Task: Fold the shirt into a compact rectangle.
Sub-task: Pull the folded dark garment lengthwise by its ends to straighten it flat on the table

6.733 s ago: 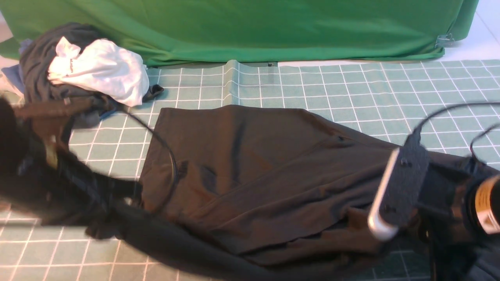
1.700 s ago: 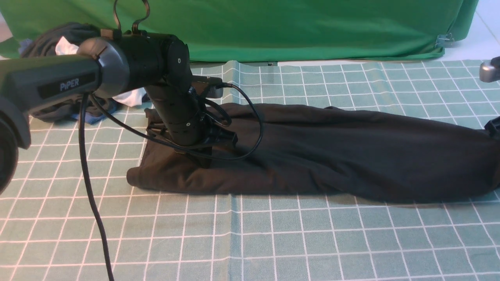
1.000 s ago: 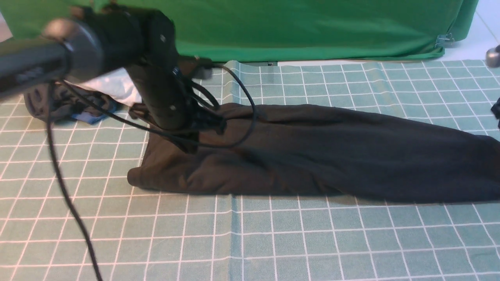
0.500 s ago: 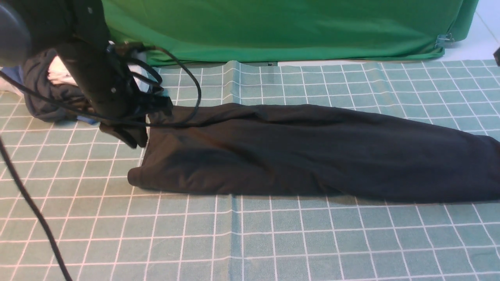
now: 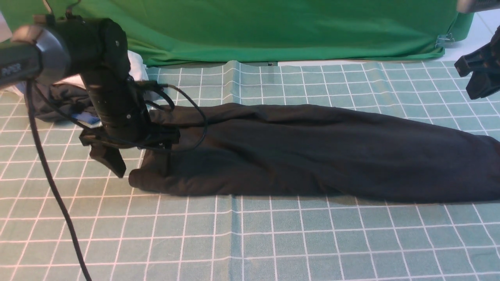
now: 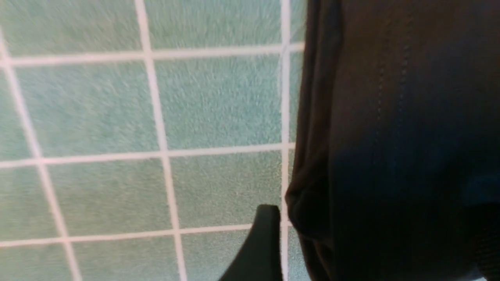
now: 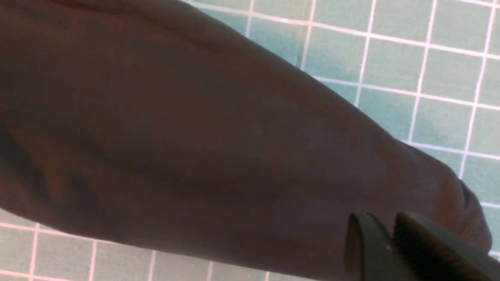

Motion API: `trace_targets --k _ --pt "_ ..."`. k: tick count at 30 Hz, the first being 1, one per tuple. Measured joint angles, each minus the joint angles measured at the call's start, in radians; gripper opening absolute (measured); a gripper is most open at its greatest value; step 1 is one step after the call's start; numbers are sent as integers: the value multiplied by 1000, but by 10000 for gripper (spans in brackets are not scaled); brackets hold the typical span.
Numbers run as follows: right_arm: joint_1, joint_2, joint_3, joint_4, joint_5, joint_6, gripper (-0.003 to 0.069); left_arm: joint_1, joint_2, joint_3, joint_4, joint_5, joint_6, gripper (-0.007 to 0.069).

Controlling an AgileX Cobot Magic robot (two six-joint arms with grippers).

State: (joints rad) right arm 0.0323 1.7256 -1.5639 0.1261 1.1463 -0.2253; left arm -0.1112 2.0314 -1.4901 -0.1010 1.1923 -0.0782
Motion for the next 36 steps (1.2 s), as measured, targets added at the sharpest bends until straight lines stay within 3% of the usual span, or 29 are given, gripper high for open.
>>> trace_targets --k 4,7,8,9,12,19,22,28,30,34,36 --pt "1 0 0 6 0 0 115 0 35 0 -27 14 1 505" --pt "1 0 0 8 2 0 121 1 39 0 -26 12 11 251" --pt "1 0 0 8 2 0 121 1 38 0 -26 12 12 214" --pt "1 0 0 8 4 0 125 1 30 0 -28 10 22 113" --pt "1 0 0 9 25 -3 129 1 -11 0 -29 10 33 34" --pt "1 -15 31 9 62 -20 132 1 -165 105 -8 6 33 22" --pt "2 -54 81 9 59 -20 132 1 -240 231 77 16 33 22" --pt "2 -87 142 21 15 -19 138 1 -261 279 129 2 30 36" --pt "2 -87 145 26 10 -19 139 1 -261 279 138 -1 15 59" --pt "2 -88 149 44 6 -20 143 1 -261 279 202 4 -55 183" --pt "2 -88 149 58 6 -23 144 1 -261 280 277 17 -104 302"
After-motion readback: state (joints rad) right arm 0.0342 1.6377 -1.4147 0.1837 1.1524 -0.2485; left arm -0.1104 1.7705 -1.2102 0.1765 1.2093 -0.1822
